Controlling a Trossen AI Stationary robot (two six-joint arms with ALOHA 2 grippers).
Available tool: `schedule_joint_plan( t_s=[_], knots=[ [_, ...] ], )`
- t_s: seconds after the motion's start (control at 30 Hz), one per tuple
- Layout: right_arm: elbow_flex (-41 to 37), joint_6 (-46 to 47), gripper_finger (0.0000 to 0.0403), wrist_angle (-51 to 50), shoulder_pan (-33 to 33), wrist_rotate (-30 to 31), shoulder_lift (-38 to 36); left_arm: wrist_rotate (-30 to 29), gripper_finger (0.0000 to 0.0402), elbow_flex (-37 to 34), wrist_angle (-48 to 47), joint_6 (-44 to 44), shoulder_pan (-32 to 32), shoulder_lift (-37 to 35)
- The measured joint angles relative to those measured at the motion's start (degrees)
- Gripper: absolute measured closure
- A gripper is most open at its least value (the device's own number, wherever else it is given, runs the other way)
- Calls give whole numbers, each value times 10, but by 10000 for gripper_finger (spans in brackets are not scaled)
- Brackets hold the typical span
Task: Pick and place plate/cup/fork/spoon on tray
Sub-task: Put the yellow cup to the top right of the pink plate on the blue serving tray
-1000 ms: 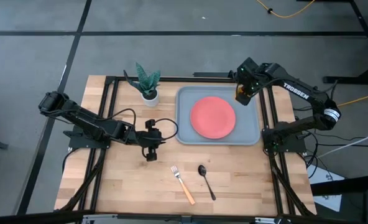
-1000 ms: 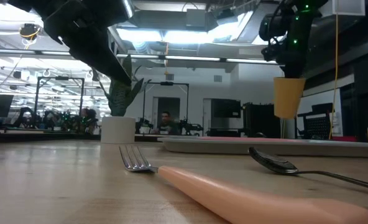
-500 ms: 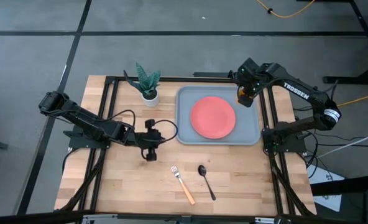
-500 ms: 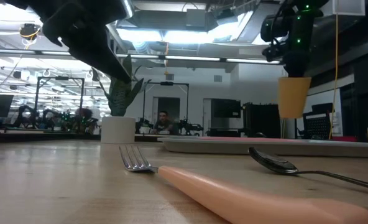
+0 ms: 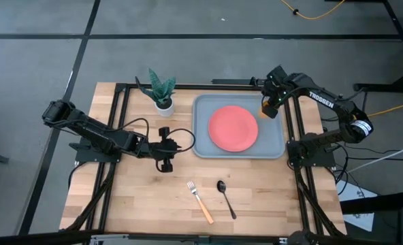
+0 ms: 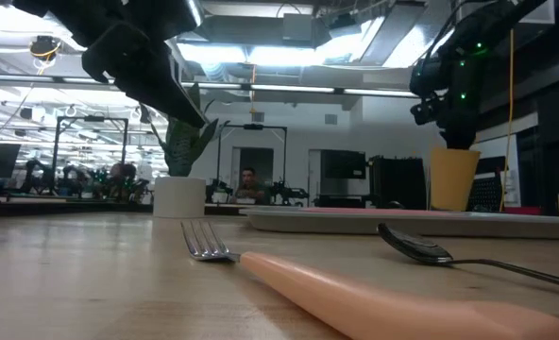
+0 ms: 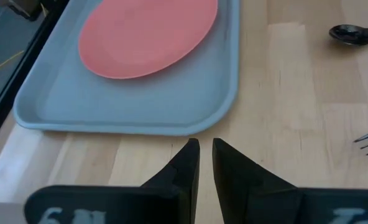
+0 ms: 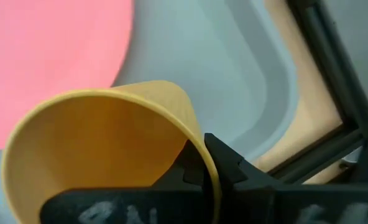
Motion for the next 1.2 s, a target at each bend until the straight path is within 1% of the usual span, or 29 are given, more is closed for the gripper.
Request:
schedule_joint_plan(
  t_s=[0.2,0.37,0.87,1.03,1.2],
  knots=[
    [-1,-3,402,28,-26,0,0,0,363,0,3,1,0,0],
    [-1,-5,402,24,-35,1,2,1,363,0,3,1,0,0],
    [-1,-5,401,18,-37,1,2,1,363,0,3,1,-1,0],
    [-1,-5,401,18,-37,1,2,-22,363,0,9,2,0,0],
    [-1,-4,400,18,-37,-3,2,-18,363,0,20,1,-1,0]
  ],
)
